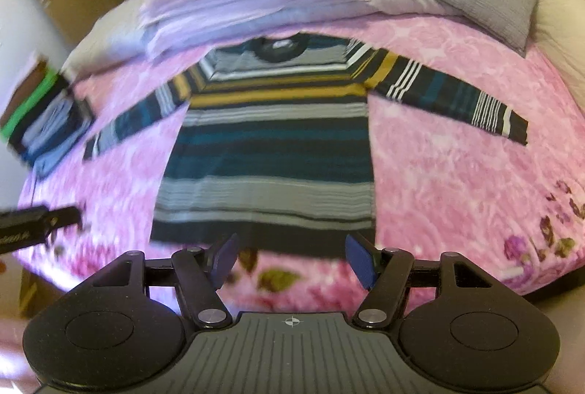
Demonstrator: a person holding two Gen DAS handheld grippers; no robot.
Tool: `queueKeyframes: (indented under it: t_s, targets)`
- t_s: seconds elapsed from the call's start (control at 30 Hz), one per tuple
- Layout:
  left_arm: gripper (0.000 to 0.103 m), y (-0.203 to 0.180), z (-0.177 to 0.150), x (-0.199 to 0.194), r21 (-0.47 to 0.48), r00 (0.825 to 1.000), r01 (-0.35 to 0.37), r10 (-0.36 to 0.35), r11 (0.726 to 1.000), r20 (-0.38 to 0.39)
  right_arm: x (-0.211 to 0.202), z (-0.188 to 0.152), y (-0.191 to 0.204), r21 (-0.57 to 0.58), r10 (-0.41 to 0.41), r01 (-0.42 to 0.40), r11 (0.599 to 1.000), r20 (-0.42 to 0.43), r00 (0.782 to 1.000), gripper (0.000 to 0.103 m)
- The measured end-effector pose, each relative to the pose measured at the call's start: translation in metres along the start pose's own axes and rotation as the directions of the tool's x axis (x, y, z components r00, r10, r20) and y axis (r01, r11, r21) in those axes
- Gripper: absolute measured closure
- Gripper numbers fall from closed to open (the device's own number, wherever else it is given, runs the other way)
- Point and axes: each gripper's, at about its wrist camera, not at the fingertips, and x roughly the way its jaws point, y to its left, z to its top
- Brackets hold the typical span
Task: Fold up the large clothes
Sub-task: 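Move the left gripper to a sleeve cuff and grasp it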
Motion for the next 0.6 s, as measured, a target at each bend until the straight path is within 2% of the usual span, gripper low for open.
queueKeyframes:
  t_s: [0.23,0.37,0.43,0.47,0.5,0.6]
  targets:
    - [0.034,0.089,0.065,0.07,-0.153,1.0,-0.015,0.012,0.988,-0.025,0.057,0.083,0.0,0.123,0.014,-0.016,0.992,0.018,1.0,0.041]
    - [0.035,0.15,0.09,0.122,-0.302,0.999,-0.006,-0.005,0.953,-0.037,0.099,0.114,0.004,0.196,0.02,-0.018,0.98,-0.01,1.0,0.041]
    - [0.039,0.182,0.096,0.149,-0.388,0.999,0.006,-0.021,0.922,-0.035,0.124,0.126,0.007,0.202,0.027,-0.022,0.979,-0.022,0.999,0.041]
    - [0.044,0.198,0.097,0.162,-0.433,0.999,0.018,-0.034,0.901,-0.028,0.137,0.13,0.008,0.198,0.022,-0.017,0.98,-0.021,1.0,0.041]
    - [0.049,0.217,0.098,0.179,-0.488,0.999,0.031,-0.045,0.872,-0.018,0.151,0.134,0.009,0.197,0.006,-0.001,0.98,-0.022,1.0,0.041]
    - [0.053,0.265,0.095,0.218,-0.625,0.998,0.066,-0.067,0.778,0.022,0.187,0.139,0.007,0.215,-0.039,0.046,0.976,-0.038,0.999,0.041]
